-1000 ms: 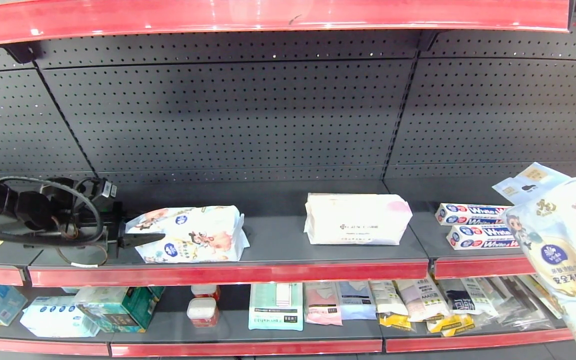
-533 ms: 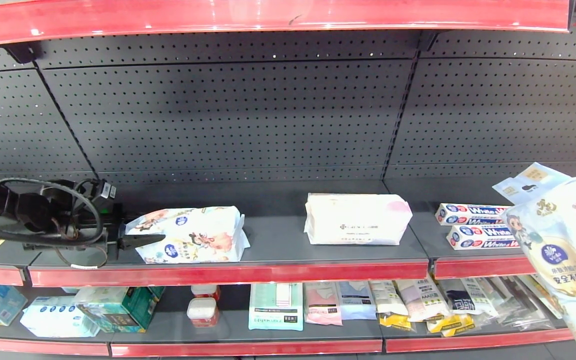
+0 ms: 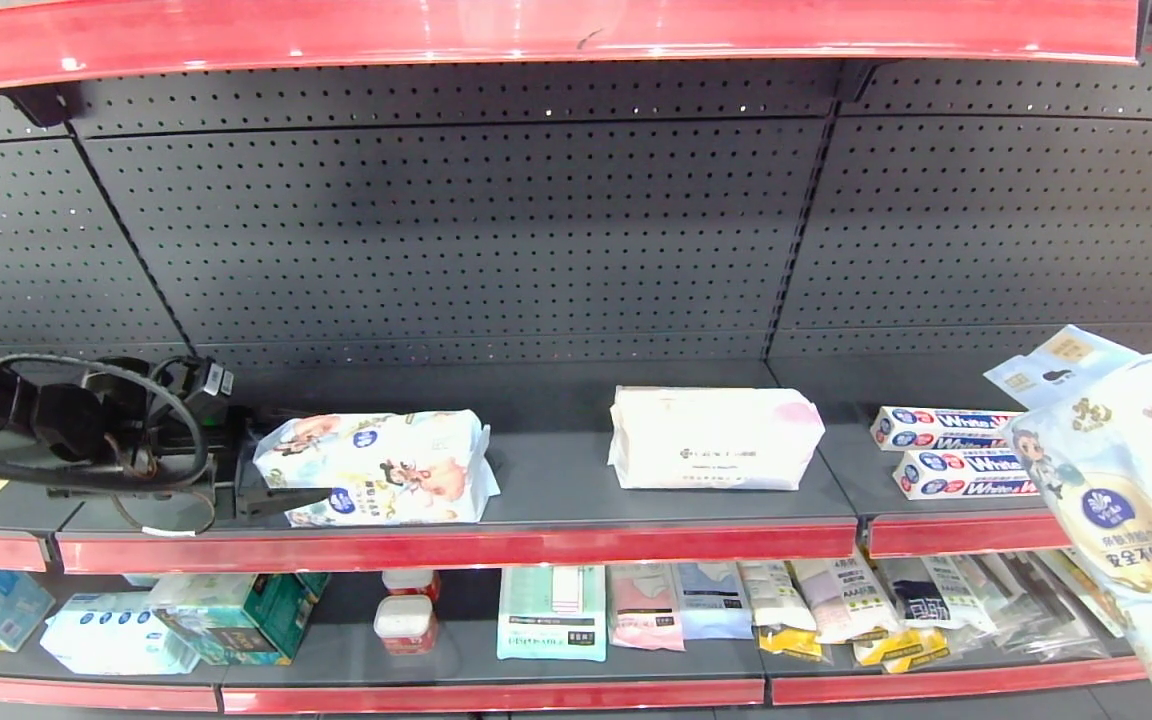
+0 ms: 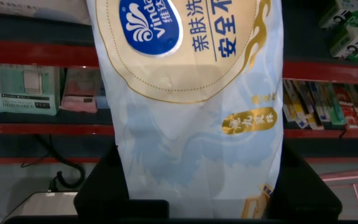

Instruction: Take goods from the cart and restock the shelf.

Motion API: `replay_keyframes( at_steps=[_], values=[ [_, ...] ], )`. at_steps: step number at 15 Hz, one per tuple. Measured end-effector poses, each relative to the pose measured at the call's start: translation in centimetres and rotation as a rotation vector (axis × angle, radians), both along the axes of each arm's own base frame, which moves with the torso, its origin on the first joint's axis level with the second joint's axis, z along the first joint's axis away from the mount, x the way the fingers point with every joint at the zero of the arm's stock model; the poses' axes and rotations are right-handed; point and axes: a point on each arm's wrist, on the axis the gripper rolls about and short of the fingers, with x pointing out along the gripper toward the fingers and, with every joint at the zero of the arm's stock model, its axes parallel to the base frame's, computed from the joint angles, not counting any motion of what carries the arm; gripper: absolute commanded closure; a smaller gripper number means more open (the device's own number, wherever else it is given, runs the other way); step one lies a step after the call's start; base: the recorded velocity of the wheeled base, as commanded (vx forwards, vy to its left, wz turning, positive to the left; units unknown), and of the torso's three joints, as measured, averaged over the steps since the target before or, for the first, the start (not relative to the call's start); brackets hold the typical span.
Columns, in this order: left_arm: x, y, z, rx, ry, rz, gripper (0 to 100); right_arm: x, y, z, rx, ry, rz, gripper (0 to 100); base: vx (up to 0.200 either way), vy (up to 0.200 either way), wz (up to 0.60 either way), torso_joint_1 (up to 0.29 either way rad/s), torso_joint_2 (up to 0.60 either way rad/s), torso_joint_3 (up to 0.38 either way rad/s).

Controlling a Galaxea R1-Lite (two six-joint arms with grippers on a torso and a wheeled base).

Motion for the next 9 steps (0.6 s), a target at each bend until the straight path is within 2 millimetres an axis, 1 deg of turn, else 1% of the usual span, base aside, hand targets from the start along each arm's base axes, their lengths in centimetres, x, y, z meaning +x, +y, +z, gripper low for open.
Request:
replay_keyframes(
  at_steps=[5,9],
  values=[
    [-0.1,0.1,2.5,0.019,-0.069,0.004,0,0.2,0.0,0.5,-0.001,-0.01,-0.001,100,0.0,0.0,0.0,0.0,0.0,0.0],
    [-1.1,0.1,4.9,0.024,-0.104,0.018,0,0.5,-0.1,0.9,-0.001,-0.016,0.0,100,0.0,0.0,0.0,0.0,0.0,0.0]
  ],
)
